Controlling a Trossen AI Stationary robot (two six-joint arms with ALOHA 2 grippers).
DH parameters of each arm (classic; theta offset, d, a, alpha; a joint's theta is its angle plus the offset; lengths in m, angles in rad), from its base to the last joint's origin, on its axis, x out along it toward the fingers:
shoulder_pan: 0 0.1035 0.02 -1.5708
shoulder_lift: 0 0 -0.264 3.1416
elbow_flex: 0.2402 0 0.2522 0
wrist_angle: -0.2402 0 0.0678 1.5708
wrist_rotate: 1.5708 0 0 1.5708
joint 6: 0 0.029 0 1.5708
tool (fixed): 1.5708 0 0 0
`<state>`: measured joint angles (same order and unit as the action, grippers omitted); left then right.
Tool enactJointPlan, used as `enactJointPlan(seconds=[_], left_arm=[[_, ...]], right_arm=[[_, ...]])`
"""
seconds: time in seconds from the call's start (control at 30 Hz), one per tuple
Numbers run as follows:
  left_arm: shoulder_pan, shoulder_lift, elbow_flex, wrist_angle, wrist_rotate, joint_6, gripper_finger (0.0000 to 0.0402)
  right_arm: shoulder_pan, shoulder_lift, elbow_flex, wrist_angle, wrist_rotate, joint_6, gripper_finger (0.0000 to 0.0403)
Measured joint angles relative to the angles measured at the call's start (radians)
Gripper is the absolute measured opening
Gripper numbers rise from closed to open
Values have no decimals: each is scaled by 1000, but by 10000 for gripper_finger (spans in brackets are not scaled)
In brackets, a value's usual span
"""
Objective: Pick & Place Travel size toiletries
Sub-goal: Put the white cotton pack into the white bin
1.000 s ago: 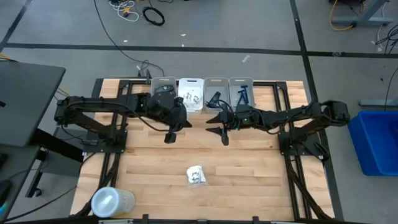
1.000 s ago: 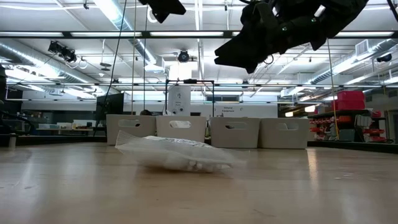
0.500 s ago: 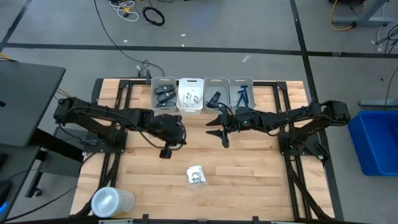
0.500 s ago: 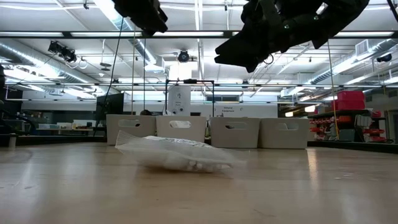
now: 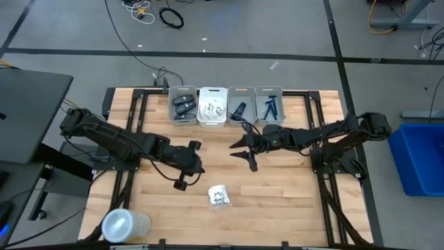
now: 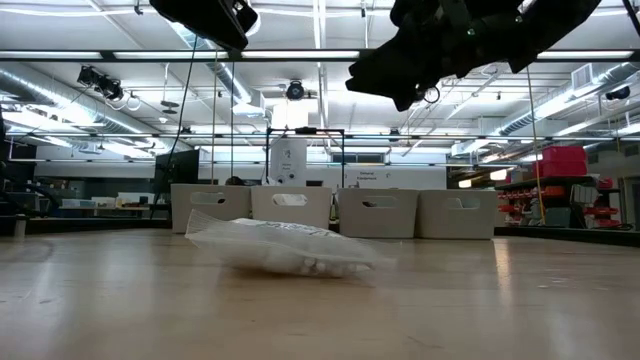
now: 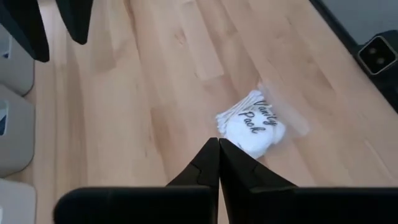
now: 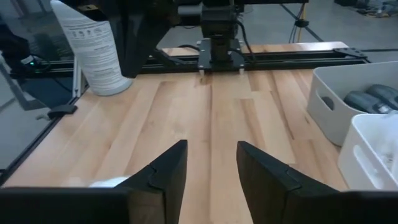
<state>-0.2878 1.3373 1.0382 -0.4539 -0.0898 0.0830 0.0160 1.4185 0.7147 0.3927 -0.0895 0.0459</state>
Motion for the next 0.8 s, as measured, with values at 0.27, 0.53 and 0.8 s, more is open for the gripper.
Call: enactJointPlan(seconds=[0.27,0.53,0.8], left_arm=[[-72,6,0,53,-4,-9,8],[-141,6,0,243,-85,-68,22],[-160,23,0,281,-71,-64,37]], right_arm=[[49,0,0,0,0,44,137],[105,0,0,0,-1,44,130],[140,0,0,0,-1,44,130]])
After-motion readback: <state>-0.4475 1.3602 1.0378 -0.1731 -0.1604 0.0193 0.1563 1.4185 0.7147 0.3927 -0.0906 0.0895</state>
